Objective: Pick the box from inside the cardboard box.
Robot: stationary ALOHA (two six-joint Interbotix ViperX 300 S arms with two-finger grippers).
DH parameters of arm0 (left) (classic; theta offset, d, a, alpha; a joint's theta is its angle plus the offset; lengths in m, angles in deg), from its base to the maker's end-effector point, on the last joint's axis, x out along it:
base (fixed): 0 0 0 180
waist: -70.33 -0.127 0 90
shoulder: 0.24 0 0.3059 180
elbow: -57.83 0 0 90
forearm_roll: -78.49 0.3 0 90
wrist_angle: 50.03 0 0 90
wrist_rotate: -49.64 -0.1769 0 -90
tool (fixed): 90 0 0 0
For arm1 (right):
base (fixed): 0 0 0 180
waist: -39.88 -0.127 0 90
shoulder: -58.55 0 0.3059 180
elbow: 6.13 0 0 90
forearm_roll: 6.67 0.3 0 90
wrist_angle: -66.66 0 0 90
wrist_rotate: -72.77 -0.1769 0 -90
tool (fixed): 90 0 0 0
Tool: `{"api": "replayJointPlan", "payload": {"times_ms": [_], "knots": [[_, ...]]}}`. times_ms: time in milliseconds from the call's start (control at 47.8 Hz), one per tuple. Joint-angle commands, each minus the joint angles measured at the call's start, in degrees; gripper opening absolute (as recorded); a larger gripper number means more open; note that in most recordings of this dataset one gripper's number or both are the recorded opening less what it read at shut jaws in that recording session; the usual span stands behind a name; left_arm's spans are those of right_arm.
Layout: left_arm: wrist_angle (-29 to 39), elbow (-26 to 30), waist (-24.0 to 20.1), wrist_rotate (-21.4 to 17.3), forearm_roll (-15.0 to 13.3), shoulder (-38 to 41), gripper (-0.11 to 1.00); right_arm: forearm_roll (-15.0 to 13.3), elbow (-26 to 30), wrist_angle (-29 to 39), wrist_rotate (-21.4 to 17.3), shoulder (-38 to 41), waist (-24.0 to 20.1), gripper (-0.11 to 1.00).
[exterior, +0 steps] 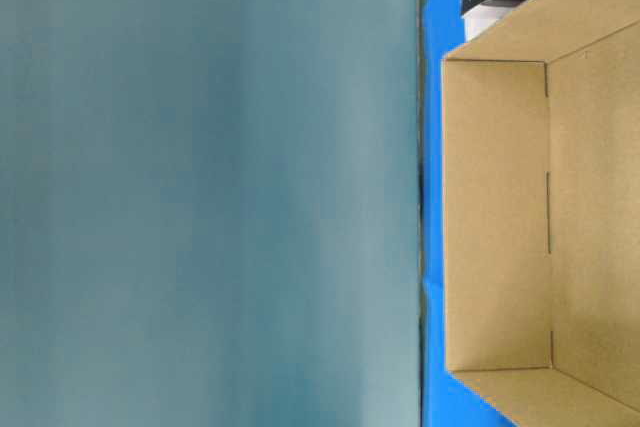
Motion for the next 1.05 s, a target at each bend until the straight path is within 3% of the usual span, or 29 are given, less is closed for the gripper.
{"api": "replayJointPlan", "payload": {"times_ms": [0,314,1025], "knots": [[-0.5,1.6,0.1,0.0,0.2,0.8,-0.07,-0.1,1.2,0.7,-0.5,-4.1,0.3,0.96],[-0.5,1.6,0.1,0.0,0.1,0.9,-0.07,-0.1,0.2,1.1,-1.0,-14.4,2.2,0.96],[-0.4,1.4,0.1,0.1,0.1,0.7,-0.07,-0.1,-0.2,1.2,-1.0,-14.9,2.2,0.96]]}}
